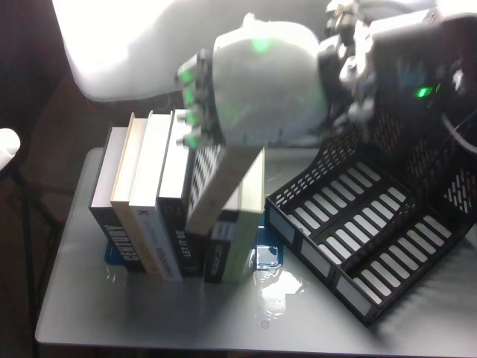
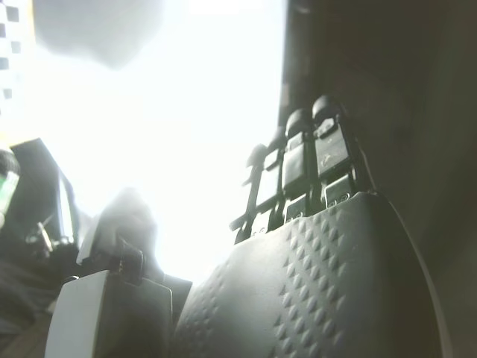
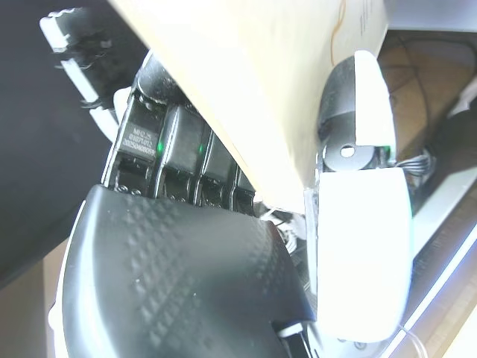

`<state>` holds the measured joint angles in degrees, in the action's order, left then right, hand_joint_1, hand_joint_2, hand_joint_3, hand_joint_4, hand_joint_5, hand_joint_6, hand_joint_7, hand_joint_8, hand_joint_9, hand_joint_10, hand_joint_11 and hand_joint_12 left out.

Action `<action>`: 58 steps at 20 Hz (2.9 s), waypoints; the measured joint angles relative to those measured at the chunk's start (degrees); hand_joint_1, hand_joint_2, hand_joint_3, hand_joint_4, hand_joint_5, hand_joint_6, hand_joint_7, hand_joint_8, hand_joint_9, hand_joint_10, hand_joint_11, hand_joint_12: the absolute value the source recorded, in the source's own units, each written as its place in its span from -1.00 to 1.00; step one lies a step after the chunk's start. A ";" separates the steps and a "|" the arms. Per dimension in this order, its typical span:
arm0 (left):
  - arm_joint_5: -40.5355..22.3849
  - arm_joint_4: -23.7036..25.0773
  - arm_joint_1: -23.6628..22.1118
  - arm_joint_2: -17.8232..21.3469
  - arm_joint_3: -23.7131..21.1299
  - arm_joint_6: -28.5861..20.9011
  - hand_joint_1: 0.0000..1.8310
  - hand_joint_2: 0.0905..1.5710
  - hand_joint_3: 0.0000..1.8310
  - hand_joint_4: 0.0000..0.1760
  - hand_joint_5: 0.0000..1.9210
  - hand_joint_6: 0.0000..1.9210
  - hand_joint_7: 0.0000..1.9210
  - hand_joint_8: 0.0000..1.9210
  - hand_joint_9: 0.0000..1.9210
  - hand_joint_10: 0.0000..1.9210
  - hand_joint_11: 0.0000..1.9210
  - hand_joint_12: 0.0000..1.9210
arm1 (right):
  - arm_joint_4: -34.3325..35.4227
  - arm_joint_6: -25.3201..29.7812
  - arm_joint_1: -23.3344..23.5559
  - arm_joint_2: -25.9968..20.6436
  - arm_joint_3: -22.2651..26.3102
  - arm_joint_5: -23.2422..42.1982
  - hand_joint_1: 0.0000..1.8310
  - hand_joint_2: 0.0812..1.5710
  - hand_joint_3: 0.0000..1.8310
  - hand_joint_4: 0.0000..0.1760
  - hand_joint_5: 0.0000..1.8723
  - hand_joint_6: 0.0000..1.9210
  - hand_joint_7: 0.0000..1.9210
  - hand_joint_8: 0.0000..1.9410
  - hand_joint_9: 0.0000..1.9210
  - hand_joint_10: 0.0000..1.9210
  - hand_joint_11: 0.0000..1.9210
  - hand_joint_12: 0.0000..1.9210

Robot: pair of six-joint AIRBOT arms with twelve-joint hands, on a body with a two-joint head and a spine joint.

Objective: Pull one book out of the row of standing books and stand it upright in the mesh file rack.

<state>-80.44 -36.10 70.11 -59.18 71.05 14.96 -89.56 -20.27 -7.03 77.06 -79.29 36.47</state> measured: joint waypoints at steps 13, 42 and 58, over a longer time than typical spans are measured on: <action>1.44 3.52 -3.37 -0.44 0.90 0.04 -0.59 0.78 -1.00 -1.00 -0.95 -0.99 -1.00 -1.00 -1.00 -1.00 -1.00 -1.00 | -1.86 0.22 11.17 -7.96 2.16 0.59 0.23 0.62 -0.99 -1.00 -0.22 0.40 -0.26 0.77 -0.38 0.99 -0.34 1.00; 4.22 9.57 -6.49 0.83 -0.07 0.00 -0.69 0.73 -1.00 -0.92 -0.97 -1.00 -1.00 -1.00 -1.00 -1.00 -1.00 -1.00 | -24.87 0.22 16.06 -18.40 5.99 -3.54 0.26 0.60 -0.97 -1.00 -0.15 0.46 -0.41 0.62 -0.71 0.99 -0.68 1.00; 6.19 11.43 -7.91 1.36 -0.31 0.02 -0.79 0.74 -0.99 -0.32 -1.00 -1.00 -1.00 -1.00 -1.00 -1.00 -1.00 -1.00 | -21.11 0.20 7.21 -16.65 3.48 -8.15 0.23 0.66 -0.99 -1.00 -0.19 0.48 -0.50 0.71 -0.74 0.74 -0.80 1.00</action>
<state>-74.26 -24.67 62.19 -57.82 70.74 14.98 -110.67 -20.08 0.19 60.40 -75.81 28.32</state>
